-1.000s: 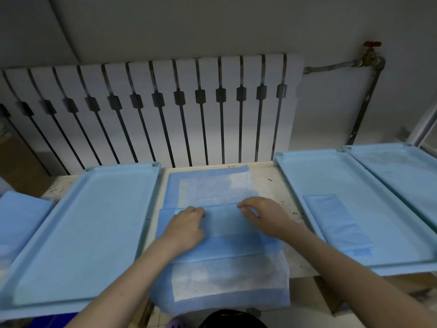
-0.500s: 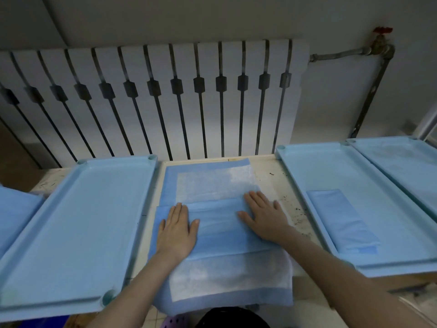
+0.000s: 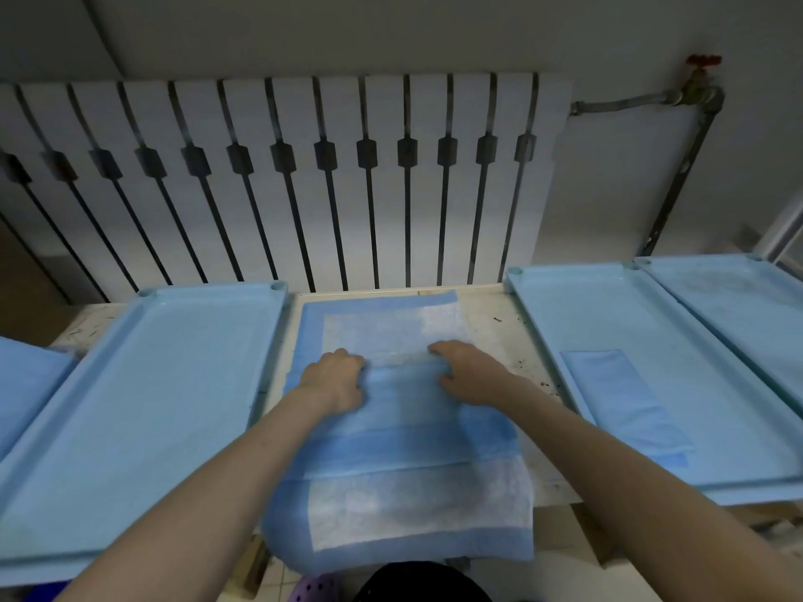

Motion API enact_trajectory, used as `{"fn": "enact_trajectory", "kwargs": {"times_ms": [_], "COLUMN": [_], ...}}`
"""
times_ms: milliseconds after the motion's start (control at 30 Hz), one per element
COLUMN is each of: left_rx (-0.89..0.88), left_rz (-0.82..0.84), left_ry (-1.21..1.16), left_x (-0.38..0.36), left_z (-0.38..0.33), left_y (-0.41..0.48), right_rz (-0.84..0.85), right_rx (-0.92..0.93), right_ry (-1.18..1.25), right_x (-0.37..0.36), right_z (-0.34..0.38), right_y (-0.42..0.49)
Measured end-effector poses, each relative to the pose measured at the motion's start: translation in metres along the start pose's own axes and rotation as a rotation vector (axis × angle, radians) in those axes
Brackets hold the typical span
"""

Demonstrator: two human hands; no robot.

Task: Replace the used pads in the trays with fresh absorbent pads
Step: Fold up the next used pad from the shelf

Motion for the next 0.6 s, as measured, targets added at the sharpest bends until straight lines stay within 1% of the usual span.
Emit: {"fn": "enact_trajectory", "kwargs": {"times_ms": [33,67,167,267,333,400,433,500,567,600], "left_rx": [0.01,0.021,0.057,0.072,0.051,0.016,-0.003,-0.03,-0.04,-0.024], "left_rz": [-0.007,-0.014,0.02,0.068,0.115,0.127,0.088,-0.067,-0.245,-0.297], "left_ry": [0.013,0.027,0.12,0.243,0.24,0.142,0.035,-0.209,-0.39,-0.463], "left_x": [0.002,0.005,0.016,0.033,0.048,0.072,0.088,0.127,0.16,0.171], "left_z": [0.001,0.003,0.007,0.003,0.0,-0.007,-0.012,-0.024,-0.031,-0.031], "left_y": [0.002,0.003,0.0,-0.007,-0.012,-0.018,-0.019,-0.024,-0.03,-0.03], "right_rz": [0.058,0.073,0.062,0.032,0.028,0.024,0.018,-0.016,-0.065,-0.081], "right_rx": [-0.001,-0.005,-0.037,0.02,0.047,0.063,0.06,0.03,-0.021,-0.037], "right_ry": [-0.032,-0.058,-0.093,-0.172,-0.14,-0.078,-0.067,-0.007,0.087,0.138], "right_x": [-0.006,-0.006,0.007,0.019,0.023,0.028,0.032,0.038,0.044,0.044], "right_z": [-0.002,-0.007,-0.014,-0.008,-0.006,-0.007,-0.009,-0.015,-0.021,-0.023], "right_y": [0.002,0.006,0.011,0.011,0.006,-0.003,-0.008,-0.017,-0.027,-0.032]}}
Point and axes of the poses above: each hand's wrist, its own y-axis towards the middle knuckle, its own x-axis out of the back of the hand, z = x × y, the point moved 8 cm from there along y, towards the middle knuckle, and after that the axes turned 13 degrees about x, right-handed, at the moved point
